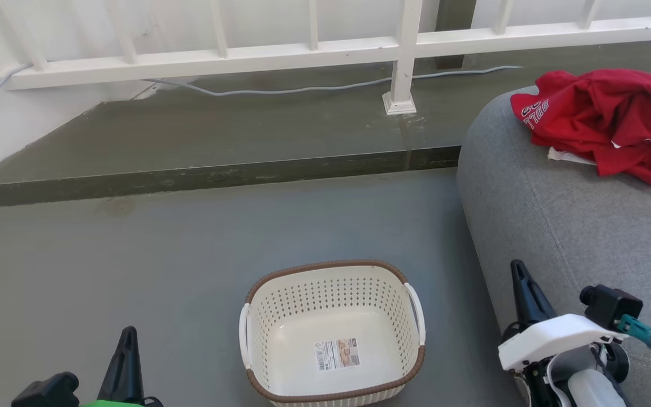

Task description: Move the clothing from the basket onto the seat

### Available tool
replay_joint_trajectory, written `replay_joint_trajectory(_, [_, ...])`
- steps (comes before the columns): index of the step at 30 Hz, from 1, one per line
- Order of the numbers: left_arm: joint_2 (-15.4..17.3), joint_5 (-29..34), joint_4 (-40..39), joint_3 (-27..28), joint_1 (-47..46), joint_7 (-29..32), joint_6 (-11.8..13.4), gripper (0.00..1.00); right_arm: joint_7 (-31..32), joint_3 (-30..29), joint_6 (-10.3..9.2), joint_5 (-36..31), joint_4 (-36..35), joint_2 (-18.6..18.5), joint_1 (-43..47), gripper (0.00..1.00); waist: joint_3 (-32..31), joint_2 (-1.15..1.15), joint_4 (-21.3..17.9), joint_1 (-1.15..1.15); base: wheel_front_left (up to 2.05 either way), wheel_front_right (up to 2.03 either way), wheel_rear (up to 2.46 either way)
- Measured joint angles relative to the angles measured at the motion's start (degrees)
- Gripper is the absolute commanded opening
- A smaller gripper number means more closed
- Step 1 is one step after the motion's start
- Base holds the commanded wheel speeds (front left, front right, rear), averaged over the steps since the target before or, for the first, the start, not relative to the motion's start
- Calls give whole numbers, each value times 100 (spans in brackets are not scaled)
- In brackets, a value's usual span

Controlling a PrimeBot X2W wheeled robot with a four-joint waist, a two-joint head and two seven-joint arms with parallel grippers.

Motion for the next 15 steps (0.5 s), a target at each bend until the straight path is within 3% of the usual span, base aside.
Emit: replay_joint_trajectory(15, [-56, -1049, 201, 198, -153, 260, -199, 0, 288, -301, 111, 1165, -26, -5, -6, 0, 24, 0, 3, 0, 0, 0, 0])
